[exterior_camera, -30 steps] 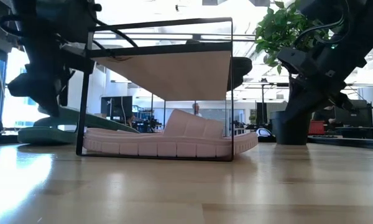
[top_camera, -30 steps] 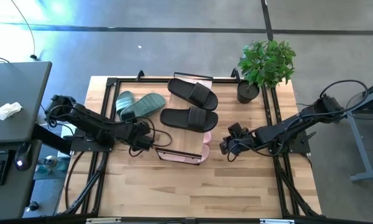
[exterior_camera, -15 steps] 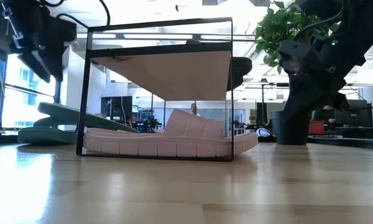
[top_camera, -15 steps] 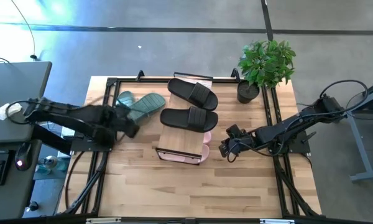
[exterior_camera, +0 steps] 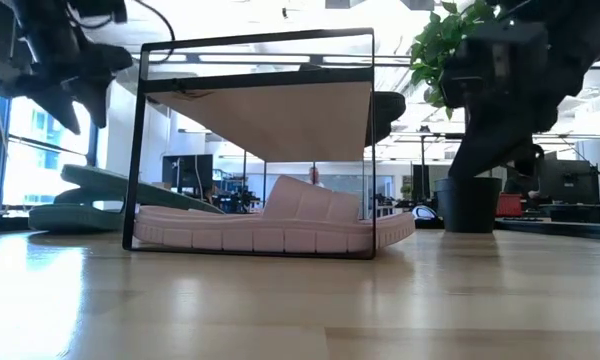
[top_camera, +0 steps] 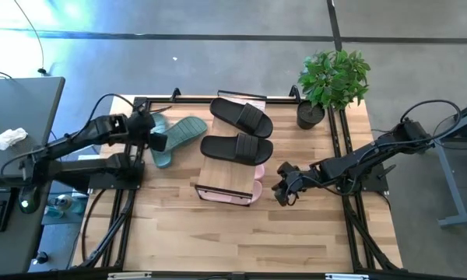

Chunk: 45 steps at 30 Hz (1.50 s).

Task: Pick and place slides into the shelf
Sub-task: Put the right green slide under the shelf

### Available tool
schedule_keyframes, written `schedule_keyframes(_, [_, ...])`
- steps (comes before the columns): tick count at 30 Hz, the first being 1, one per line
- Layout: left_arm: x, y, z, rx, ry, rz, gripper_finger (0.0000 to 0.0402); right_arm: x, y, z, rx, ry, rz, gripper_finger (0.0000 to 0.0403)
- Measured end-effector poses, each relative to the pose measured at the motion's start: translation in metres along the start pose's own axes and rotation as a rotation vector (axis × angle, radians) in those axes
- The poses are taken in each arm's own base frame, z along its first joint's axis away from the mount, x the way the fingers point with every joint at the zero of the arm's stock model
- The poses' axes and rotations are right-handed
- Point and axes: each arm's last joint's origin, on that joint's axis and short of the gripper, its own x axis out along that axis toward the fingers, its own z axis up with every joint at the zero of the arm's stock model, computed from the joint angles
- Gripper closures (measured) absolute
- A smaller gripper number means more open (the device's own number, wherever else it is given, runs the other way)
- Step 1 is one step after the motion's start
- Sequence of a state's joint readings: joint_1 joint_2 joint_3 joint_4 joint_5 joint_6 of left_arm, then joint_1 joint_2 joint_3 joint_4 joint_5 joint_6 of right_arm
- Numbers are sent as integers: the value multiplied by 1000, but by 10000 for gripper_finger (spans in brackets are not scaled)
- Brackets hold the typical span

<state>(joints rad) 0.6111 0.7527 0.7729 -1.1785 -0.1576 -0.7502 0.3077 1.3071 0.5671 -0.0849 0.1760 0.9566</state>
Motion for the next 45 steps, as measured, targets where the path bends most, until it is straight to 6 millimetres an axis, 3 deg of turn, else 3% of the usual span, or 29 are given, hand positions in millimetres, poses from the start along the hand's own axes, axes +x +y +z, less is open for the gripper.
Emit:
schedule_keyframes(7, [26, 23, 7, -128, 147, -132, 161, 0, 5, 2, -67, 5, 70, 402])
schedule_keyframes(13, [27, 40, 12, -218, 144, -146, 131, -1, 9, -3, -79, 12, 78, 402])
schedule_keyframes(20, [29, 49, 13, -200, 136, -119, 102, -2, 9, -4, -75, 7, 77, 402])
schedule_keyframes(26, [44, 50, 12, -205, 149, -133, 90, -1, 8, -1, -70, -7, 73, 402])
schedule_keyframes(33, [64, 51, 14, -219, 228, -130, 95, -1, 7, 0, -66, -6, 73, 402])
schedule_keyframes(38, [78, 48, 16, -215, 248, -239, 105, -1, 7, 0, -66, -6, 74, 402])
schedule_keyframes(45, [80, 44, 23, -196, 205, -341, 167, -1, 7, 0, -66, -6, 73, 402])
